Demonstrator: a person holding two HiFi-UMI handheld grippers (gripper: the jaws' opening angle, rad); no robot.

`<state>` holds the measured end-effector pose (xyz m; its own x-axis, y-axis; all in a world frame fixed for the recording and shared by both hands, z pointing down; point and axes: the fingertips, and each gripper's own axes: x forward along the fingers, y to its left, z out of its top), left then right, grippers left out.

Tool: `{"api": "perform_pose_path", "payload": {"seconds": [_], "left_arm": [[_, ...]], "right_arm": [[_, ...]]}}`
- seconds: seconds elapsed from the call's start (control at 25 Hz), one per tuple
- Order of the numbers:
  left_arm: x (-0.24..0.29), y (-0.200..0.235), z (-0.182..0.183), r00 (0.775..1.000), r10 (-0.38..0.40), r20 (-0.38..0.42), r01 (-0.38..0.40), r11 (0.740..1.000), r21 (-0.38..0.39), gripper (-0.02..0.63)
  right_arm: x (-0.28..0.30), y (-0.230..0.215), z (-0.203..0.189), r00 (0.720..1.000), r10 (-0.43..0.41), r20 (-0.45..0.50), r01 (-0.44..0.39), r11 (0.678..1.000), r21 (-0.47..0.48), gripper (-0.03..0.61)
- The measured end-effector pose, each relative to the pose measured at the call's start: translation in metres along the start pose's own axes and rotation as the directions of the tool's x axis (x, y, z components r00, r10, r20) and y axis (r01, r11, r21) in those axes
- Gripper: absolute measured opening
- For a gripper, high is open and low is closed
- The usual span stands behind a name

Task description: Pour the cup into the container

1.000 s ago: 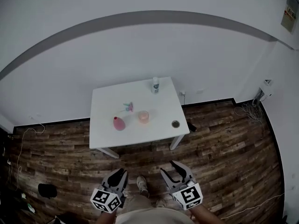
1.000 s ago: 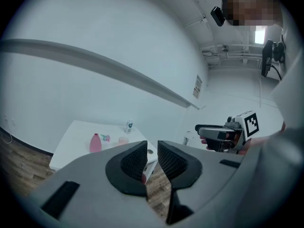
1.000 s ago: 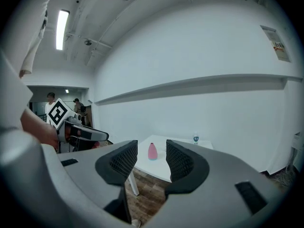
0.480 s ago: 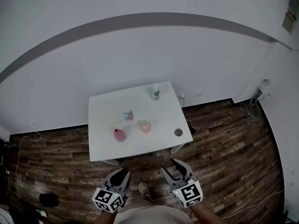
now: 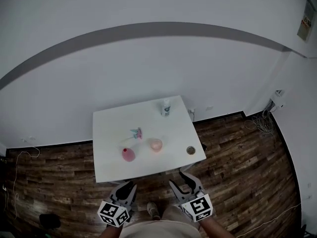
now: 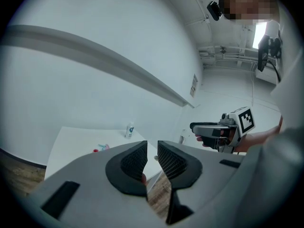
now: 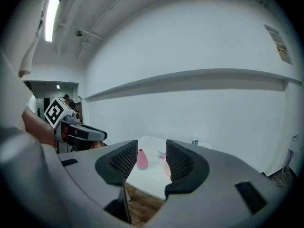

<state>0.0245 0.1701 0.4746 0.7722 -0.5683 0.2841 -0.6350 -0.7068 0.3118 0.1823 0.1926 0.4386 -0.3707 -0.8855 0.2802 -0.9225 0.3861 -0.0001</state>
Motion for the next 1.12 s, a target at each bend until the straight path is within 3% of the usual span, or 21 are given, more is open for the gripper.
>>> {"api": "perform_pose_path", "payload": {"seconds": [1.12], "left_arm": [[0.041, 0.01, 0.02, 0.986, 0.164, 0.026, -0.161, 0.984, -0.071, 0.074]], "right_arm": [[0.055, -0.059, 0.02, 0.986, 0.164, -0.015, -0.165, 0.984, -0.073, 0.172]]}}
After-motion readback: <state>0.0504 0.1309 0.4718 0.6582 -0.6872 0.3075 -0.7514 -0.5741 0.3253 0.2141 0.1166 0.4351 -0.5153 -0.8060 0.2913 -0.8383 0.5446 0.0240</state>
